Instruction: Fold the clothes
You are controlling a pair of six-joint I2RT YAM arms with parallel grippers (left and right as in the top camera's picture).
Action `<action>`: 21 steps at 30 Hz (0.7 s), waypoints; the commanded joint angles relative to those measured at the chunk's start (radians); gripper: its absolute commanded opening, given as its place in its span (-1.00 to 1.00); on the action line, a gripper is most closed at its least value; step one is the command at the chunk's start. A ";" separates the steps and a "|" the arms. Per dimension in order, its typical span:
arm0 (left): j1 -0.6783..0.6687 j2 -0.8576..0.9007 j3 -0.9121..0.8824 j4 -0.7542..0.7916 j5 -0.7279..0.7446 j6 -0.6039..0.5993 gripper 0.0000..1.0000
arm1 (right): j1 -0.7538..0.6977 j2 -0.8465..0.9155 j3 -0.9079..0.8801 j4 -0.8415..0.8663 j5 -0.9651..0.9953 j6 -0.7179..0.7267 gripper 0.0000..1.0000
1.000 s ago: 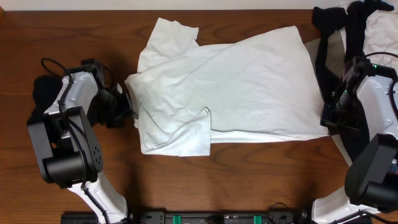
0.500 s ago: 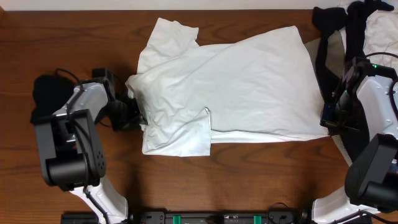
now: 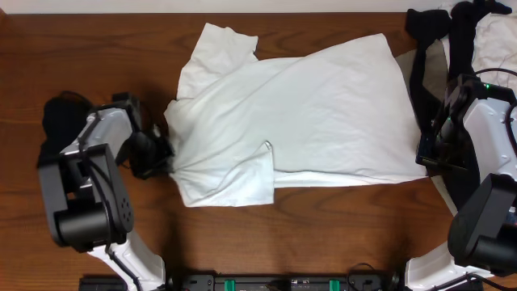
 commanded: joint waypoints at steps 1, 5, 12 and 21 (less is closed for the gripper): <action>0.050 -0.047 0.004 0.017 -0.191 -0.046 -0.88 | -0.006 -0.005 -0.002 -0.001 0.000 0.014 -0.98; 0.061 -0.077 0.004 0.027 -0.191 -0.045 -0.88 | -0.006 -0.005 -0.002 0.000 0.000 0.014 -0.97; 0.059 -0.077 0.003 0.016 -0.190 -0.045 -0.85 | -0.006 -0.005 -0.002 -0.001 0.000 0.014 -0.97; 0.059 -0.088 0.003 -0.016 -0.129 -0.045 -0.56 | -0.006 -0.005 -0.002 -0.001 0.000 0.014 -0.97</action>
